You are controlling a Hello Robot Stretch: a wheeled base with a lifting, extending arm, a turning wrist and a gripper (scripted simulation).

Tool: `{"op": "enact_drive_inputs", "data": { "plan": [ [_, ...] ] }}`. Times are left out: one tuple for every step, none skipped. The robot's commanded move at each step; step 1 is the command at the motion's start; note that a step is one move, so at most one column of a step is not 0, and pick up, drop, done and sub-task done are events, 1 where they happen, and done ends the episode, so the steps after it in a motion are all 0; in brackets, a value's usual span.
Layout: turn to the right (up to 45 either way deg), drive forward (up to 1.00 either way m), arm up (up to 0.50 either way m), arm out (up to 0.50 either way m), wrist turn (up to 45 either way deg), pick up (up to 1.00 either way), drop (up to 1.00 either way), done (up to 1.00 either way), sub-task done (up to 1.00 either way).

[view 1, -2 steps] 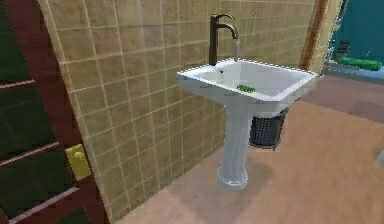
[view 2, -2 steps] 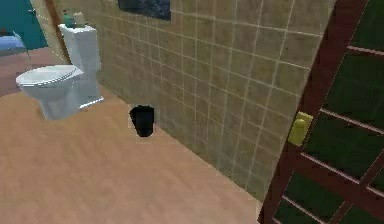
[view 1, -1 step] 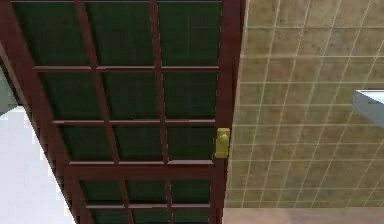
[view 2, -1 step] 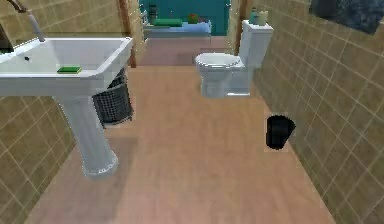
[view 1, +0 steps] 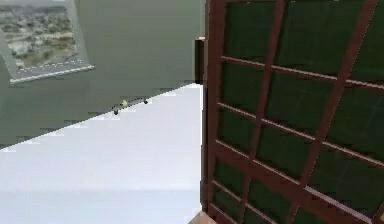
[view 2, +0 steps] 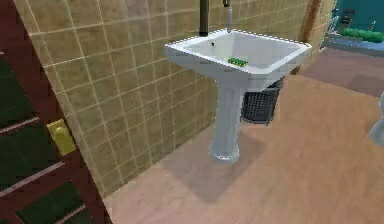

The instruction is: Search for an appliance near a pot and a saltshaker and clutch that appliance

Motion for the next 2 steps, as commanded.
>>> {"op": "enact_drive_inputs", "data": {
  "plan": [
    [-21.0,0.00,0.00,0.00,0.0,0.00,0.00,0.00,0.00],
    [0.0,1.00,0.00,0.00,0.0,0.00,0.00,0.00,0.00]
  ]
}}
